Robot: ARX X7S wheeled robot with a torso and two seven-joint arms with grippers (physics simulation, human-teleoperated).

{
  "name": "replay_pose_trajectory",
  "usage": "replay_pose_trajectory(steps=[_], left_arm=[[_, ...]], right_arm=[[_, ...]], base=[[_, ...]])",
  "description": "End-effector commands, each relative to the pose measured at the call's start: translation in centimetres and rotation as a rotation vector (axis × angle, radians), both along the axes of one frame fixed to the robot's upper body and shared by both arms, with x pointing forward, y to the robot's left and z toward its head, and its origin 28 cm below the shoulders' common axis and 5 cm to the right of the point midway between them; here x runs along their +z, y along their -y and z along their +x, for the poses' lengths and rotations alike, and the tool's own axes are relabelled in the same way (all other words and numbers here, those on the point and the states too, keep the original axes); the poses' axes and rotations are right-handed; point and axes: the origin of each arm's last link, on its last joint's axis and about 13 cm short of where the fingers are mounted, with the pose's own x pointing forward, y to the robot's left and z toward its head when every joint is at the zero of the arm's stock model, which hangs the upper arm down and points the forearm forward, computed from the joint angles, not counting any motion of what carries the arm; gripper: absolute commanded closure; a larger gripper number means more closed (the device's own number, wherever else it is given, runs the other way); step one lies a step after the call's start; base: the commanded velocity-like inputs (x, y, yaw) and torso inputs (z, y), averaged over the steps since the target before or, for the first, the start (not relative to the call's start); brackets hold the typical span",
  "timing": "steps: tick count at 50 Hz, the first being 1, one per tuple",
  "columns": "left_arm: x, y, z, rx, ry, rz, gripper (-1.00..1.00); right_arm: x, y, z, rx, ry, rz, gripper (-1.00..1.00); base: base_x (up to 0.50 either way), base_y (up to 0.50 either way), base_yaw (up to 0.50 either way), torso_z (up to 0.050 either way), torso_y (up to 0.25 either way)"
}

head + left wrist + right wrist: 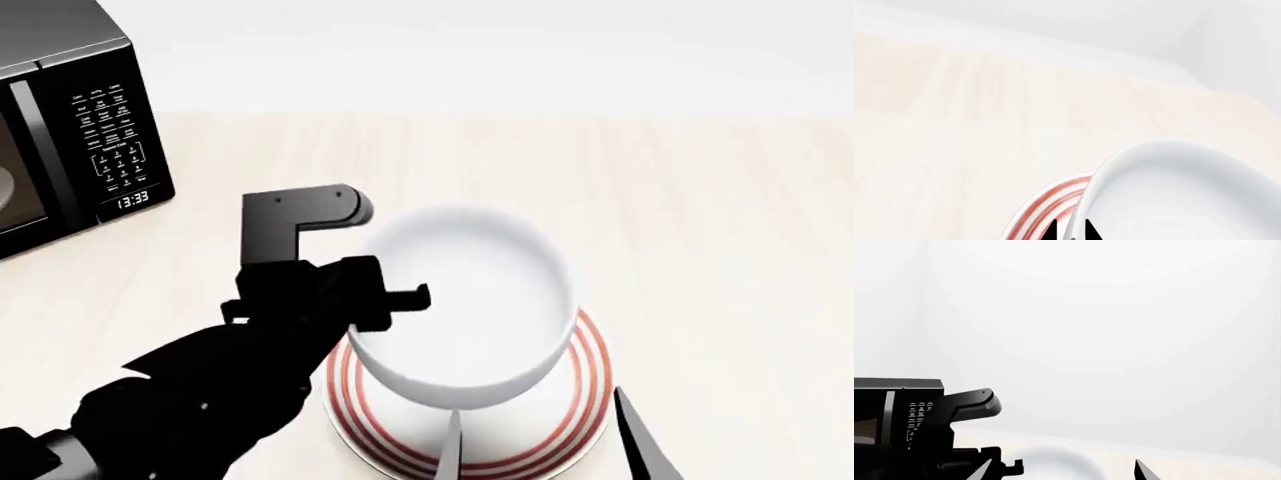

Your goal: Pick up the white bowl and put it on the plate.

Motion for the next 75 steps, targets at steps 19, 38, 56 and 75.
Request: replay_pose_trajectory(steps=[19,38,56,75], left_arm=[[1.3,1.4,0.0,-0.066,0.021,-0.051,1.0],[1.0,1.4,-0.1,-0.051,0.033,-0.01,1.0],[1.0,1.4,-0.1,-0.037,0.039,0.014,-1.0],[2.9,2.0,0.3,-0.074,0.212,0.006,-1.0]], right_arm=[[0.1,0.3,0.3,-0.013,0.009,0.005,-1.0],[0.1,0.3,0.3,-0.013,0.01,0.005,-1.0],[0.2,0.3,0.3,-0.011,0.011,0.006,-1.0],[0.2,0.2,0.2,-0.011,0.01,0.004,-1.0]], base=[[0.0,0.0,0.0,0.001,0.001],[0.0,0.0,0.0,0.0,0.001],[0.0,0.0,0.0,0.0,0.001],[0.0,0.0,0.0,0.0,0.0]])
